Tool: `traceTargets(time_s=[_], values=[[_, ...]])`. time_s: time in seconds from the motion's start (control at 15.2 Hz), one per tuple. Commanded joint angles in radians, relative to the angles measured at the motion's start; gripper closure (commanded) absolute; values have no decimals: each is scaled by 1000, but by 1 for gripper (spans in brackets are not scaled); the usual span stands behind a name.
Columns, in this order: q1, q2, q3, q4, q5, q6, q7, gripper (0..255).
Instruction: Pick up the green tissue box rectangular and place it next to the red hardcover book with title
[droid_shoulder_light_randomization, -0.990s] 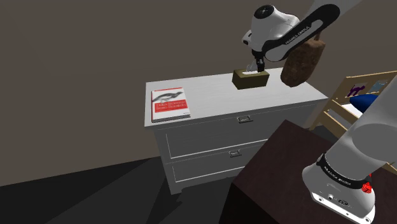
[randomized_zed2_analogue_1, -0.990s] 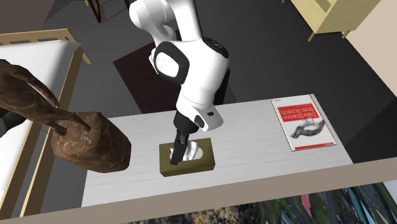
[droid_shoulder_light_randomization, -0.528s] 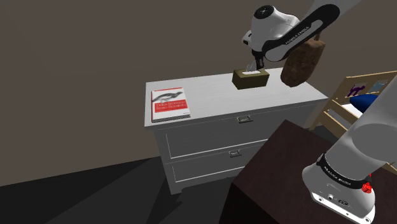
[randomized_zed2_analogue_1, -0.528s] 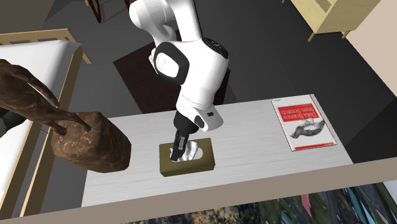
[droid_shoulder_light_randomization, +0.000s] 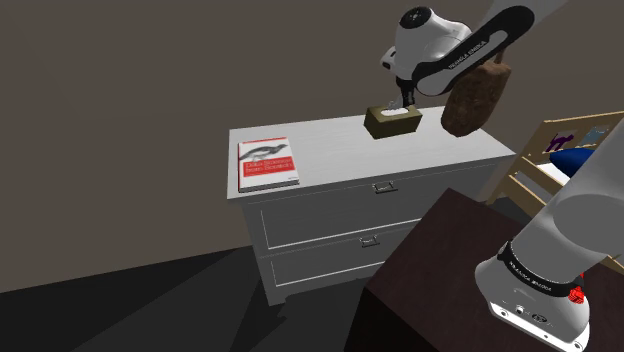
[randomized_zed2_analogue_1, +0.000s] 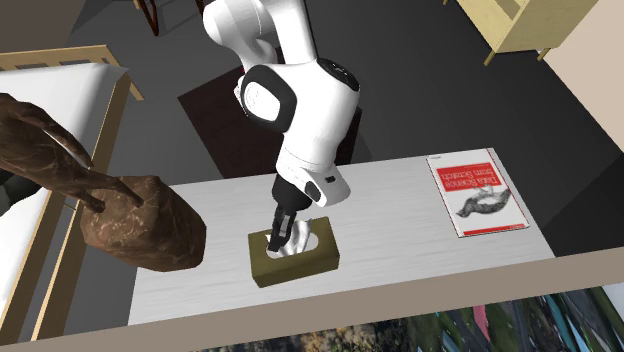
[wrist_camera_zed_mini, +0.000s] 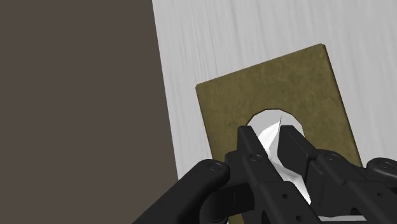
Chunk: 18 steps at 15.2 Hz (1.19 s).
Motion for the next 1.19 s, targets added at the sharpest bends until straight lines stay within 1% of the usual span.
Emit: traceTargets(time_s=[0.0,1.12], values=[[2,-8,3,-2,10,-10,-11,255],[22,-140,20,75,135,-193,-178,255]])
